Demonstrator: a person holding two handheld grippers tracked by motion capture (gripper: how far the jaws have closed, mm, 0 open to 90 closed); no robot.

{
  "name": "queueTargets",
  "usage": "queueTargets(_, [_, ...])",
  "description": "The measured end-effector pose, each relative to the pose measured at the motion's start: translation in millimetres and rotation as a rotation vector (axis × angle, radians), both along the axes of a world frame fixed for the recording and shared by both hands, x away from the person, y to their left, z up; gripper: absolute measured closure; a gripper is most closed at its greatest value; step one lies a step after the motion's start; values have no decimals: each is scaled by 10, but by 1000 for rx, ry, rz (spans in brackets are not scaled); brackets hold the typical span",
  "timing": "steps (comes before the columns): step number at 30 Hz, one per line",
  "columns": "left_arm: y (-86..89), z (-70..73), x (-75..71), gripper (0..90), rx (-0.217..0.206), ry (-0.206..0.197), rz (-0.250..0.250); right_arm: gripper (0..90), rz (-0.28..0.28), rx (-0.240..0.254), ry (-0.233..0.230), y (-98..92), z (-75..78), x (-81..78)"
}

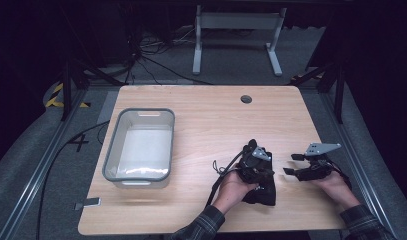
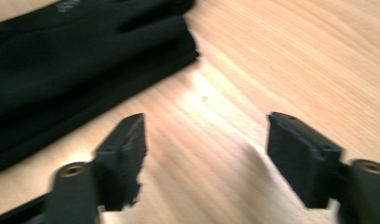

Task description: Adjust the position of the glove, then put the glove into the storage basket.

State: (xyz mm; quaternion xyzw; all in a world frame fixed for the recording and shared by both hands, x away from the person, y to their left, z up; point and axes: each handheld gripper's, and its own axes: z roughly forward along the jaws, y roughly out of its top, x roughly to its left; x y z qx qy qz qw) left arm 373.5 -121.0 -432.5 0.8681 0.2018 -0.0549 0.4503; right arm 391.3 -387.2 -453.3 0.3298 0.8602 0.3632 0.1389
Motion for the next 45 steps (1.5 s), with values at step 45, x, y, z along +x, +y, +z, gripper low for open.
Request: queueTargets(45, [641, -95, -152, 900, 246, 30, 50, 127, -37, -7, -33, -42, -131, 88])
